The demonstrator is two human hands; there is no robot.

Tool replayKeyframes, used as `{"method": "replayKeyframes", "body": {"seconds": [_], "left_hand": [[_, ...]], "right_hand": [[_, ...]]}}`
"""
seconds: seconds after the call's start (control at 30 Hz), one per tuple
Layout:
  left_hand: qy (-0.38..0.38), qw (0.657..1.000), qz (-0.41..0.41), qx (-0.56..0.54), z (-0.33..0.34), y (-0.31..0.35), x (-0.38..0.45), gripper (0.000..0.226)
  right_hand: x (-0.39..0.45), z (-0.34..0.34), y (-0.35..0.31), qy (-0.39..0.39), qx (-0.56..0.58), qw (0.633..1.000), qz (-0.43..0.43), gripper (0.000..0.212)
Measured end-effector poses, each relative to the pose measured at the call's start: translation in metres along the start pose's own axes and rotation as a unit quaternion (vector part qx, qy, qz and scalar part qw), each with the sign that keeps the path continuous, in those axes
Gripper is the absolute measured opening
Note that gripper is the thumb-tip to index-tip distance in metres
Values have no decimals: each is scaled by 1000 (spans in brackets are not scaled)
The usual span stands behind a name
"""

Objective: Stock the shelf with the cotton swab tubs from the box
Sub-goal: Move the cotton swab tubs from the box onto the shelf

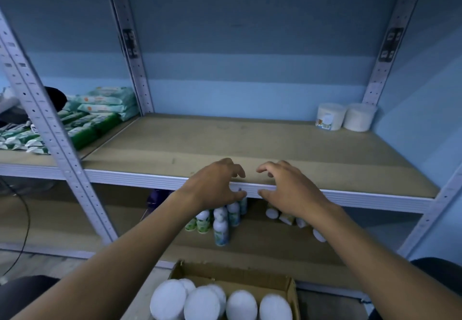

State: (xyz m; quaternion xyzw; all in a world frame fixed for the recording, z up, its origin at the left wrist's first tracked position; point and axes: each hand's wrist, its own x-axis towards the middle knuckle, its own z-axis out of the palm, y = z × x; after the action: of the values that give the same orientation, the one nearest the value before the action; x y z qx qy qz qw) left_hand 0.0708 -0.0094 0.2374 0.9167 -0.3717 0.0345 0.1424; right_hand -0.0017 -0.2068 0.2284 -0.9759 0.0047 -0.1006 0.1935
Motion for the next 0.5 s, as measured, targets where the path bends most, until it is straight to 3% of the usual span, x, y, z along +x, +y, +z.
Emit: {"method": "replayKeyframes", "body": {"seconds": [0.07, 0.27, 0.5], "left_hand": [[-1, 1000, 9, -4, 10, -8, -8, 43], [48, 999, 17, -18, 37, -23, -38, 42], [-22, 998, -29, -61, 77, -51, -76, 49]], "right_hand": [[-5, 13, -3, -7, -3, 1000, -8, 42], [-23, 42, -24, 113, 13, 993, -42, 33], [-44, 116, -36, -2, 40, 999, -26, 34]]}}
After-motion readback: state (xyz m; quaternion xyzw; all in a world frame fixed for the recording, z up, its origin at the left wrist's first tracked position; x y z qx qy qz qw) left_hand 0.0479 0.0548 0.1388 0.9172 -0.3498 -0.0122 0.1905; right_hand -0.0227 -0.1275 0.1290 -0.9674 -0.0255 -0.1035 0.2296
